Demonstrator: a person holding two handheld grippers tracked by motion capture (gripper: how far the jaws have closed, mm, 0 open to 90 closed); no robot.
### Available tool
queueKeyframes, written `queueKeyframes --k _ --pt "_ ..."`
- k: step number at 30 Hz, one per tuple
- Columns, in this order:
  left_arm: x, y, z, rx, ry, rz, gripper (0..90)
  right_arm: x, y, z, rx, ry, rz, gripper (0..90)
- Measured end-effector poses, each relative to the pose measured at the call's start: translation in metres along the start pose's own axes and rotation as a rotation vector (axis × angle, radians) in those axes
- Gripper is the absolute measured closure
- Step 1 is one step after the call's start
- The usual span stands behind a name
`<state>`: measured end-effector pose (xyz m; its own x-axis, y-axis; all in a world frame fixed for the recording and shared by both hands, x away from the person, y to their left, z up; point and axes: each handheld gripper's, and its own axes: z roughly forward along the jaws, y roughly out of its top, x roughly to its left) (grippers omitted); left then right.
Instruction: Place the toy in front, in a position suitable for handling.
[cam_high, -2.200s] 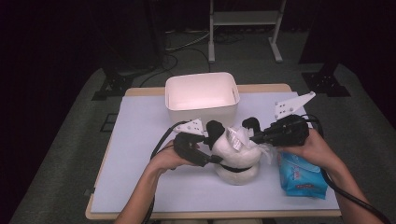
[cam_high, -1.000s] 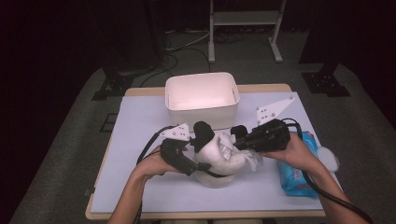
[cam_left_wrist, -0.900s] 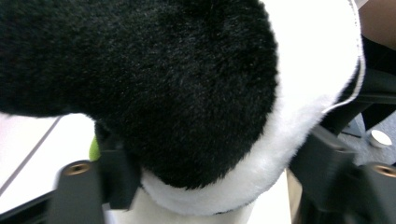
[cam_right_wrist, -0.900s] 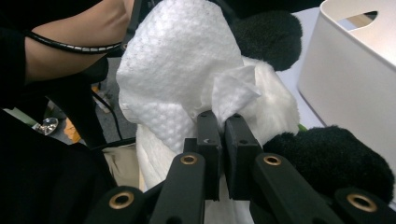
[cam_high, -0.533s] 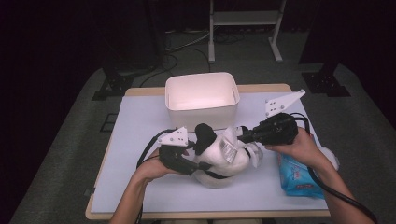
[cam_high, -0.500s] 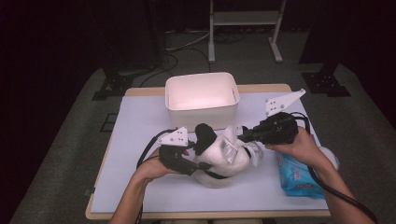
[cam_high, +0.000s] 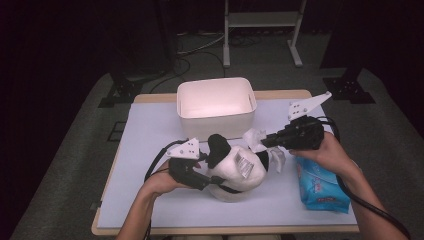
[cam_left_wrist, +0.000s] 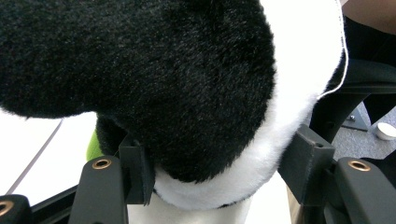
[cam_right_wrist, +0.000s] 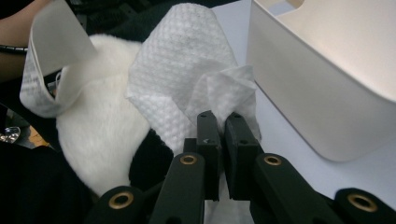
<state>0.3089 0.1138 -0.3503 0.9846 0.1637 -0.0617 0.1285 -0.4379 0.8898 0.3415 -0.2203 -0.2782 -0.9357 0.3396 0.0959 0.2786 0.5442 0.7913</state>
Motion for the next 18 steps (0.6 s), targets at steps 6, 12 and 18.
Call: queueKeyframes --k 6,12,18 --pt "0.000 0.002 0.001 0.009 -0.004 0.014 37.3 0.001 -0.006 0.000 0.001 0.013 0.007 84.9" --pt "-0.001 0.004 0.002 0.014 -0.001 0.012 37.2 0.006 0.001 0.001 0.003 0.020 -0.016 84.8" --pt "-0.003 0.008 0.006 0.023 0.001 0.021 37.2 0.014 0.009 0.005 0.003 0.059 -0.039 84.8"
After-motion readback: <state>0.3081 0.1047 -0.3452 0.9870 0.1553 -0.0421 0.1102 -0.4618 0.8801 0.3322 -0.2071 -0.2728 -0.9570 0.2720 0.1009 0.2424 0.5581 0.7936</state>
